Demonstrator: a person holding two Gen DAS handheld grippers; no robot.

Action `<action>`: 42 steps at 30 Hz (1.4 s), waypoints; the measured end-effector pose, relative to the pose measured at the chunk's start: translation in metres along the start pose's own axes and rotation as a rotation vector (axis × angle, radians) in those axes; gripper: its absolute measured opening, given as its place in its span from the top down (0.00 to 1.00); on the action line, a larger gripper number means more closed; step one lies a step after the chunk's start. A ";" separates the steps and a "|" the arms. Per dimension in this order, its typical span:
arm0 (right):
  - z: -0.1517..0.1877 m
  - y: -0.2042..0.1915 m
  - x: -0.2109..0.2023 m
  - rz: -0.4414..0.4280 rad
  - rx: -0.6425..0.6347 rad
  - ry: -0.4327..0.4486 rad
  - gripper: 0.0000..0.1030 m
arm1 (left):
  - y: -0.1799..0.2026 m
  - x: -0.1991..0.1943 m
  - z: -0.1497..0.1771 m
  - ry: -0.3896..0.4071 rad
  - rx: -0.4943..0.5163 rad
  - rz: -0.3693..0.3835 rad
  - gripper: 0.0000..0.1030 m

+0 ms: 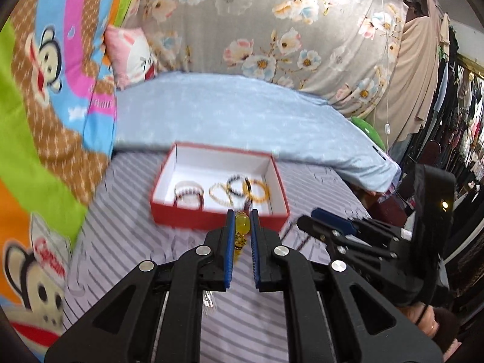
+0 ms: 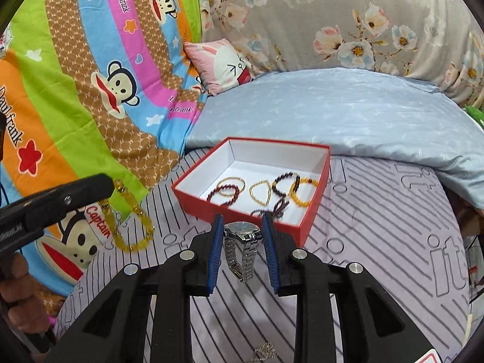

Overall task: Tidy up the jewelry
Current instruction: 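Carry the yellow bracelet and the watch into the red box, then open both grippers to release the bracelet and watch in the box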

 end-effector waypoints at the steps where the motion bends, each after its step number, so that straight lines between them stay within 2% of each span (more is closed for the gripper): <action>1: -0.007 0.001 0.000 0.002 -0.003 0.010 0.76 | 0.000 0.004 -0.009 0.012 0.007 -0.008 0.91; 9: -0.053 0.013 0.017 0.037 -0.030 0.045 0.76 | -0.003 0.041 -0.058 0.048 0.002 -0.019 0.91; 15: -0.069 0.030 0.043 0.056 -0.006 0.044 0.76 | -0.004 0.076 -0.074 0.042 0.002 -0.033 0.91; 24: -0.069 0.043 0.081 0.068 -0.003 0.000 0.76 | -0.013 0.125 -0.070 -0.023 -0.007 -0.040 0.91; 37: -0.061 0.043 0.106 0.067 -0.017 -0.036 0.75 | -0.015 0.149 -0.063 -0.045 -0.005 -0.062 0.91; 39: -0.063 0.041 0.104 0.070 -0.018 -0.018 0.69 | -0.017 0.151 -0.063 -0.049 -0.014 -0.068 0.81; 40: -0.065 0.040 0.103 0.066 -0.018 -0.011 0.65 | -0.020 0.152 -0.063 -0.049 -0.019 -0.076 0.78; 42: -0.065 0.040 0.101 0.067 -0.018 -0.005 0.64 | -0.024 0.153 -0.061 -0.053 -0.024 -0.089 0.76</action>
Point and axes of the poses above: each gripper's, at about its wrist camera, not at the fingertips, and x roughly the way its jaws point, y to its right, z to its underside, the point moved 8 cm from there along x, roughly the way its jaws point, and after that the axes turned 10 degrees about -z, right-handed, at the moved point
